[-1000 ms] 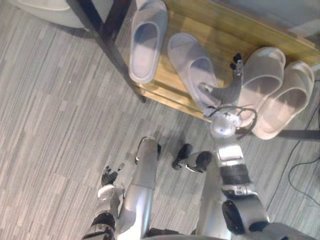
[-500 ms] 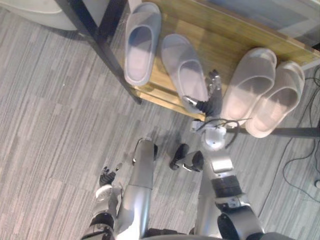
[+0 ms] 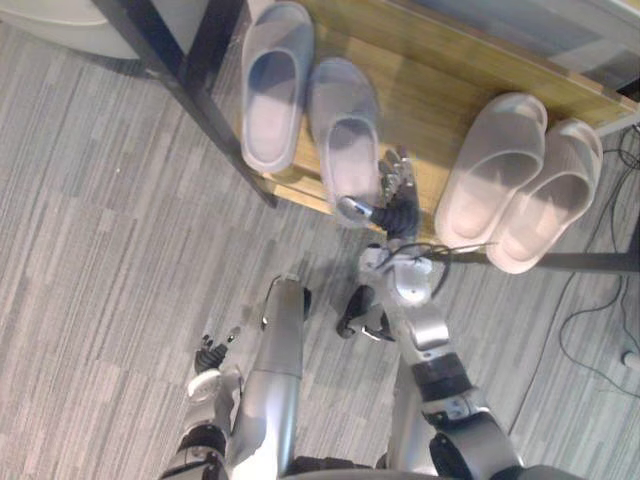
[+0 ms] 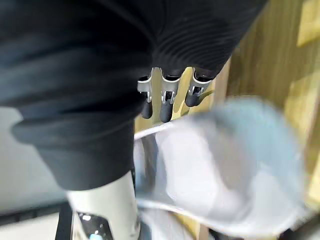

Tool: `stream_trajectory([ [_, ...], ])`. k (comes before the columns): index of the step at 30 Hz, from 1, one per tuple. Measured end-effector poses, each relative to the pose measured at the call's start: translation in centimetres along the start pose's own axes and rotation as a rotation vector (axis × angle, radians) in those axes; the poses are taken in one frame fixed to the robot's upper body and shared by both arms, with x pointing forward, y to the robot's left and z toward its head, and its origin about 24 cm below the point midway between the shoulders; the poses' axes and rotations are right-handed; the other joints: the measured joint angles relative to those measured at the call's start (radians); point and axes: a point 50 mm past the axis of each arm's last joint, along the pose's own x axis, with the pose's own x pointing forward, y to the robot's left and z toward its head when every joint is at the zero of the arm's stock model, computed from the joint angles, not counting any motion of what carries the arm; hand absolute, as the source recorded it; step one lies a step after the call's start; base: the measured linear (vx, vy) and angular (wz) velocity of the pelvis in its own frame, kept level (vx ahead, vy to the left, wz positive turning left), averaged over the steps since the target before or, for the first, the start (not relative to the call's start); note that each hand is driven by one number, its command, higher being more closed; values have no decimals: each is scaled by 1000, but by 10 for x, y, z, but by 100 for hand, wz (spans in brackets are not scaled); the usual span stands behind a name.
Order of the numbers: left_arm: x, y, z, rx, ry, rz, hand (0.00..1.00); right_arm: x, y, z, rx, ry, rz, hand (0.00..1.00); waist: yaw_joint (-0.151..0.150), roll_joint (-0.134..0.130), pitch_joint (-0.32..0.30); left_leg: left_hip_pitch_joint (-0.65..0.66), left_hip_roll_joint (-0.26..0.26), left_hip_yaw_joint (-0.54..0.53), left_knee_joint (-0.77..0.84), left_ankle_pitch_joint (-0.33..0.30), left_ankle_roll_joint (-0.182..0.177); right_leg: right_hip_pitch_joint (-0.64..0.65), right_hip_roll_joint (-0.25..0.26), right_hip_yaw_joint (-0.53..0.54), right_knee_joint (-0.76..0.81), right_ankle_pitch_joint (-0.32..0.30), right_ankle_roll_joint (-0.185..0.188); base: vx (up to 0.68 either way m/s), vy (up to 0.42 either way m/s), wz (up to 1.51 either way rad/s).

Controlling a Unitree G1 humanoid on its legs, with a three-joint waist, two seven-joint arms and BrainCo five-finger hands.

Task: Organize the slippers on the shoe rack

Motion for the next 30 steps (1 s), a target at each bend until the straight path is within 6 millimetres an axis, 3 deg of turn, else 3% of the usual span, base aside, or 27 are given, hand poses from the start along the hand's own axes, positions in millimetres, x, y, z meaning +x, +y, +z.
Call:
stream_trajectory([
  [15, 1, -3, 2, -2, 3, 13, 0, 13, 8, 8, 139, 0, -29, 0, 5, 19, 12, -1, -10, -5, -2, 0, 1, 2, -6, -2, 0, 0, -1, -2, 3, 1],
  [25, 1, -15, 4, -11, 0, -16, 0, 35, -6, 21, 145, -40, -97, 0, 28, 48, 29, -1, -11, -9, -10, 1, -1, 1, -7, -6, 0, -1, -2, 0, 0, 0],
  [30, 1, -16, 4, -14, -1, -20, 0, 38, -12, 21, 139, -37, -117, 0, 30, 49, 30, 1, -11, -7, -9, 3, -4, 2, -7, -5, 0, -1, -3, 0, 0, 0],
])
